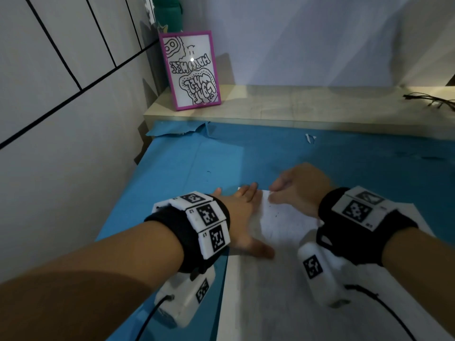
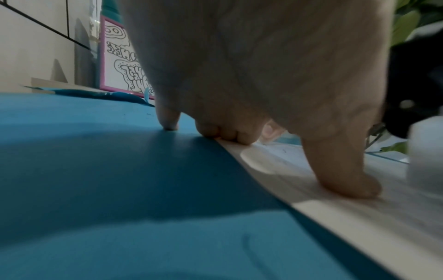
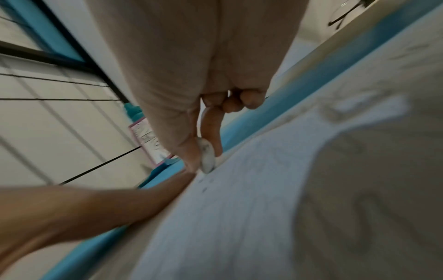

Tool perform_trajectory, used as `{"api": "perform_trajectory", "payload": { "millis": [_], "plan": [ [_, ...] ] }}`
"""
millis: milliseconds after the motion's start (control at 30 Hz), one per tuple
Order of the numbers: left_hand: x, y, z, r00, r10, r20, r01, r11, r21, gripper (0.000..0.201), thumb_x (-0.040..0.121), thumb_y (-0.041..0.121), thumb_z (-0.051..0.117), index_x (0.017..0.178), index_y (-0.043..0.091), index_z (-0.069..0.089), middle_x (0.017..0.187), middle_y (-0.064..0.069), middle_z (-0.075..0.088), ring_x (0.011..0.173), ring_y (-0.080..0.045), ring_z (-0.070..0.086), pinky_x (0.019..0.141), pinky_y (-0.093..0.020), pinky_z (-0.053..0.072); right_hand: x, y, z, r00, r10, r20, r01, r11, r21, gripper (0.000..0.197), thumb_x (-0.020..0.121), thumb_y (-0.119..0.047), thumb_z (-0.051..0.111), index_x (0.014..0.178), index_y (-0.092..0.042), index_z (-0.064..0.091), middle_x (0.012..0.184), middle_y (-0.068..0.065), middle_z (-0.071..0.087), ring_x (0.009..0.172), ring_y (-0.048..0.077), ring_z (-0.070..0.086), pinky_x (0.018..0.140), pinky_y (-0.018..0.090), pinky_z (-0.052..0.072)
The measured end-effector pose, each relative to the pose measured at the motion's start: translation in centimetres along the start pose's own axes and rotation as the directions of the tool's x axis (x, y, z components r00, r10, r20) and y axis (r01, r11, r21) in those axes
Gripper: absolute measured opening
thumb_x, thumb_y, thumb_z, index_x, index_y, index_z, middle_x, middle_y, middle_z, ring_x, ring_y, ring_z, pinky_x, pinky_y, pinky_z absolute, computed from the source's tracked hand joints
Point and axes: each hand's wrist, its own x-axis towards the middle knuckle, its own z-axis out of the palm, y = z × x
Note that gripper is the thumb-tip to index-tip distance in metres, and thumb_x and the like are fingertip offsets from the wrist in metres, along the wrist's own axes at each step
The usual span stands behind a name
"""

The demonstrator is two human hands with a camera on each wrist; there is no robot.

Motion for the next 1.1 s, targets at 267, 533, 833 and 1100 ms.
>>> {"api": "perform_trajectory", "payload": {
  "millis": [267,533,833,1100],
  "plan": [
    [0.0,0.1,-0.2,1.000,0.005,0.000,-0.005,1.000,0.008,0.121,0.071,0.077,0.055,0.151,0.018,-0.014,0.158,0.000,-0.018,0.146,-0.014,-0.012,0.115,-0.058,-0.001,-0.3,-0.3,0.1,0.998,-0.036,0.043,0.037,0.999,-0.036,0.009,0.075,-0.024,0.075,0.082,-0.019,0.073,0.069,-0.011,0.058,0.065,-0.003,0.054,0.052,0.004,0.032],
    [0.1,0.0,0.0,1.000,0.011,0.003,-0.011,1.000,0.006,0.122,0.069,0.079,0.055,0.151,0.022,-0.015,0.158,0.000,-0.019,0.146,-0.013,-0.013,0.114,-0.060,-0.001,-0.4,-0.8,0.4,0.996,-0.070,0.062,0.072,0.997,-0.034,0.008,0.075,-0.020,0.075,0.082,-0.016,0.074,0.064,-0.013,0.057,0.060,-0.002,0.052,0.053,0.005,0.035],
    [-0.1,-0.1,-0.1,1.000,-0.001,0.009,0.001,1.000,-0.001,0.122,0.071,0.078,0.054,0.150,0.017,-0.015,0.158,0.002,-0.020,0.146,-0.011,-0.012,0.116,-0.056,-0.003,-1.0,0.3,-0.3,0.997,0.015,0.079,-0.014,1.000,-0.012,0.012,0.073,-0.020,0.076,0.084,-0.016,0.074,0.077,-0.007,0.065,0.071,0.005,0.057,0.058,0.004,0.037],
    [-0.2,0.1,-0.3,1.000,-0.004,0.015,0.004,1.000,0.001,0.121,0.071,0.078,0.054,0.151,0.018,-0.015,0.158,0.003,-0.020,0.145,-0.010,-0.013,0.116,-0.056,-0.002,-1.9,-0.4,0.1,0.994,-0.021,0.105,0.022,1.000,-0.012,0.012,0.073,-0.020,0.076,0.085,-0.017,0.074,0.069,-0.014,0.059,0.063,-0.001,0.052,0.055,0.003,0.037]
  ]
}}
